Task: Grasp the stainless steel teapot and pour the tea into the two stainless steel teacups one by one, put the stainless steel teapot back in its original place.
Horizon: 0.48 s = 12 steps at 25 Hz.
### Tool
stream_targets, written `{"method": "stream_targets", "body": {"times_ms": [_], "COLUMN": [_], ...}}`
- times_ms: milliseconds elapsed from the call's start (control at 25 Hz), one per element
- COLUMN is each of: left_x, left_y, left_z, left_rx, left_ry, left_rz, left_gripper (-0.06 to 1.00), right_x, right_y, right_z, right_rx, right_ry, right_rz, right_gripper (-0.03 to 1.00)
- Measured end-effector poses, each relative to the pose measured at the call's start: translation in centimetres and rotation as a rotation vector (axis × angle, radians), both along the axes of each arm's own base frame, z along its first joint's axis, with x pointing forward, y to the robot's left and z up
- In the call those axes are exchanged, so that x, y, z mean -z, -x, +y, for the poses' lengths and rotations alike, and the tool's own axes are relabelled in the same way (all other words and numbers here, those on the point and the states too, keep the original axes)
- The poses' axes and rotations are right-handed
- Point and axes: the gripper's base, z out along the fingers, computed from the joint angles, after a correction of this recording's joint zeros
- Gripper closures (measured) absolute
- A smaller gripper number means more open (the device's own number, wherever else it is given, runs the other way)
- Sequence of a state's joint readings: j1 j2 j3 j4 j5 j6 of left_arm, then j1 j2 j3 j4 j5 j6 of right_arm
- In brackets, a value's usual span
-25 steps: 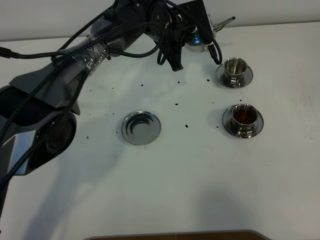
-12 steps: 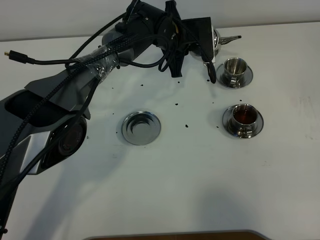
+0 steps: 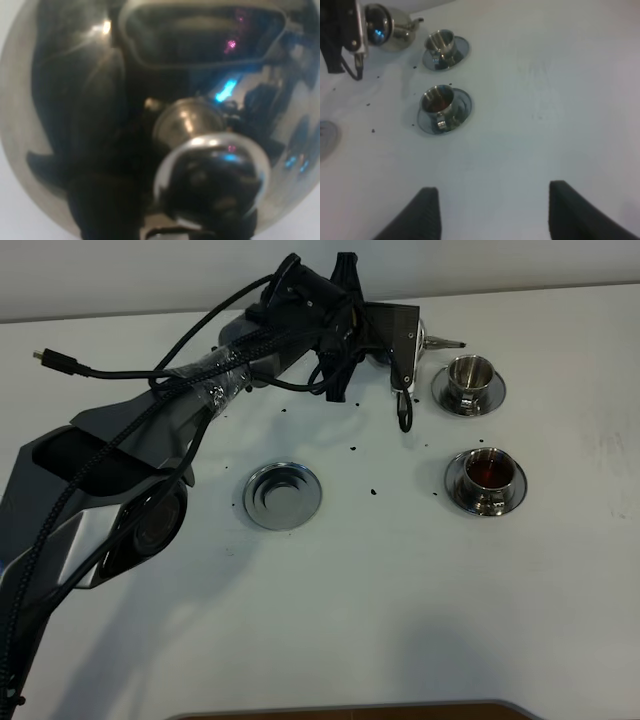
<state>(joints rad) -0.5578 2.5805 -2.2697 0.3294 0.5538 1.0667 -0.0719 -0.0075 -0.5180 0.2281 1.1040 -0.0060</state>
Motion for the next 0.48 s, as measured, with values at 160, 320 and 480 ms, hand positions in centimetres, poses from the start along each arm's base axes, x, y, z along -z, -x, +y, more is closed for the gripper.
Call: {"method": "stream_targets", "body": {"times_ms": [160,320,480], "left_x": [0.72,0.41,0.03], "left_y": [-0.36,-0.67,-0.97], "left_z": [-0.08,-0.29,-0.47], "left_rx": [0.026,0.053,0.084], "left_ry": [-0.023,-0.018,-0.022], "left_rz": [-0.041,-0.097,-0.155], "left_gripper": [0.7,0.7,0.7], "right_x": [0.0,0.0,0.0], "right_y": [0.0,0.0,0.0], "right_z": [0.0,0.0,0.0], "right_rx": [0.0,0.0,0.0], "right_ry": [0.0,0.0,0.0], "right_rz": [0.0,0.0,0.0], "right_gripper": [0.49,0.49,0.49]}}
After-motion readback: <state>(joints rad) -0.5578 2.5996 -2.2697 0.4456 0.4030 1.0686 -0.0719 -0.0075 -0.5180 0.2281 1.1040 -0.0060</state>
